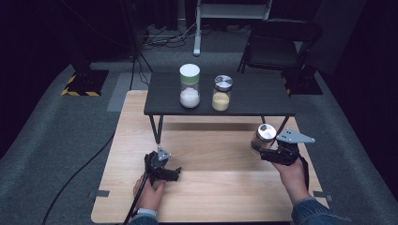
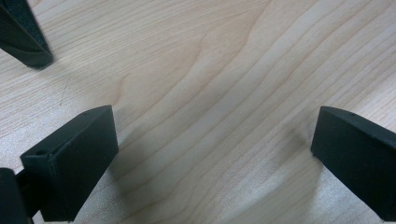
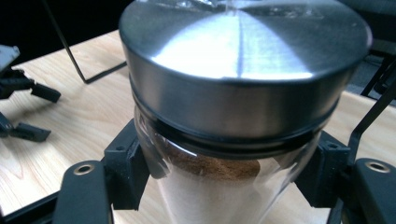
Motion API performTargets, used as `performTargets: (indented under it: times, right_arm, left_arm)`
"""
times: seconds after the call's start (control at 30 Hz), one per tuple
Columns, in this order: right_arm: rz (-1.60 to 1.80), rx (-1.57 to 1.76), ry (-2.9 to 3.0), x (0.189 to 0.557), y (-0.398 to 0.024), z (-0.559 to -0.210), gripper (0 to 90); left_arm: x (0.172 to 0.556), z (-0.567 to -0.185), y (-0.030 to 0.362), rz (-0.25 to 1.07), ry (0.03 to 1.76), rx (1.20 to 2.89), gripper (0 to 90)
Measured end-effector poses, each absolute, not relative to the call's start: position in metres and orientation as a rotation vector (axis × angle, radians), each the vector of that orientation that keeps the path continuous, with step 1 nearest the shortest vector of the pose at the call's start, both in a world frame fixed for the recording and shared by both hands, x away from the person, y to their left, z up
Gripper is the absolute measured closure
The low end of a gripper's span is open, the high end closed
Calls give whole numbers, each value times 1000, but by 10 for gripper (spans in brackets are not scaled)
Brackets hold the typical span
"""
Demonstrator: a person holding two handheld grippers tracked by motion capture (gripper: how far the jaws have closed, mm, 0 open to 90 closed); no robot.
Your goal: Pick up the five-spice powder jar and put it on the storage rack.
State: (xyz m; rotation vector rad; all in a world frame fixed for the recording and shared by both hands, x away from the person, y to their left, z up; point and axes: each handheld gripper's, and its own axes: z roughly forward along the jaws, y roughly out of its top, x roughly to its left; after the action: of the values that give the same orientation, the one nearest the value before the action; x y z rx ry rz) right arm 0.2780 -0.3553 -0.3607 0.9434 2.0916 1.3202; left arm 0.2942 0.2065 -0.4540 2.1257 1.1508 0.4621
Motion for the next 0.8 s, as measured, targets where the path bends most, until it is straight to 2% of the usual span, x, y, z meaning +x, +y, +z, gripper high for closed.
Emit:
performTargets:
  times: [0.2,0.8]
  right_arm:
    - [1321,946,2081,280,-355,-338,305]
    - [1324,963,2044,281,-357,-309,305]
  left_arm:
    - [294,-454,206,462,1151,2126,4]
    - [294,-454,206,462,1152,2126,4]
